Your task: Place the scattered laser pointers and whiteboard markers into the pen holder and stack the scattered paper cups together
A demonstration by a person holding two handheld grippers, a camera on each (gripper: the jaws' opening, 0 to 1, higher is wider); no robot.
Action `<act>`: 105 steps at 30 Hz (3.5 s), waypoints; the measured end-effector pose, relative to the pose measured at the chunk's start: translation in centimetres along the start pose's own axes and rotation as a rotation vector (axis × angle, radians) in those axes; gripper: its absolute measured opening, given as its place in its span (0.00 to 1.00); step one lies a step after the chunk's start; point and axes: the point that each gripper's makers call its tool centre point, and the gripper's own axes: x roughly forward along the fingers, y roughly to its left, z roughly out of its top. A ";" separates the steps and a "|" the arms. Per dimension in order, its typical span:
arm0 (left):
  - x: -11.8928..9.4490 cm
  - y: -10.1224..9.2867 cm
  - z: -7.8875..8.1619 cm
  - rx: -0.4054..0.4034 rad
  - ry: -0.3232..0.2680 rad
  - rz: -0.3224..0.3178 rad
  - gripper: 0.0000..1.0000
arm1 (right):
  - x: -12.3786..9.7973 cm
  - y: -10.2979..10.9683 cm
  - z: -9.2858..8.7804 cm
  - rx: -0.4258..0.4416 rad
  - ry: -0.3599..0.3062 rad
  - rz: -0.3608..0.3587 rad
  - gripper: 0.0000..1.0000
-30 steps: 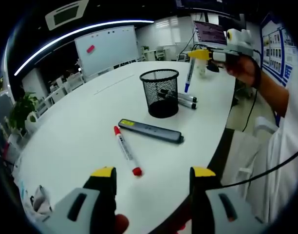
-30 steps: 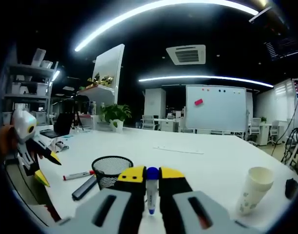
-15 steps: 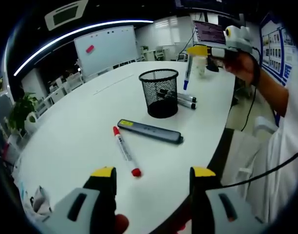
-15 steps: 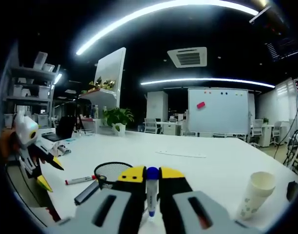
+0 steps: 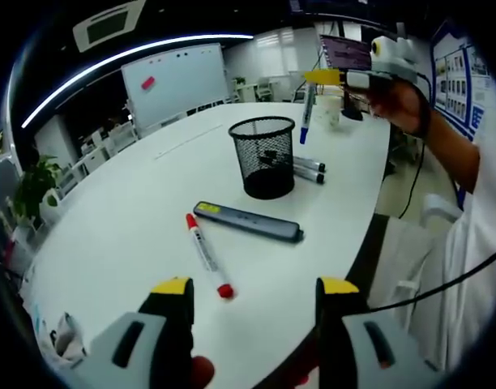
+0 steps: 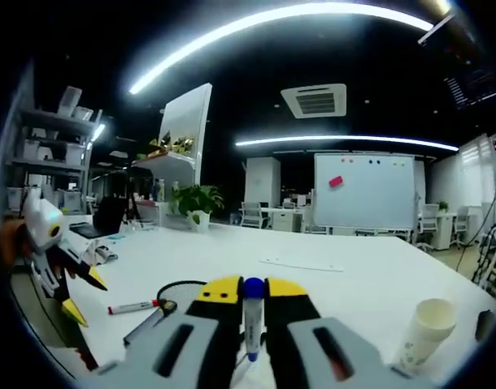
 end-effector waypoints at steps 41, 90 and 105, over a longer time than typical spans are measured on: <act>-0.1 0.1 0.1 -0.004 0.001 0.001 0.61 | 1.3 1.3 6.3 -0.073 -0.157 0.023 0.10; -0.4 0.4 -0.1 -0.005 -0.004 0.007 0.61 | 2.3 6.5 5.3 -0.018 -0.172 0.216 0.10; -0.6 0.4 -0.1 -0.001 -0.003 0.008 0.61 | 2.5 6.6 4.0 0.006 -0.136 0.223 0.11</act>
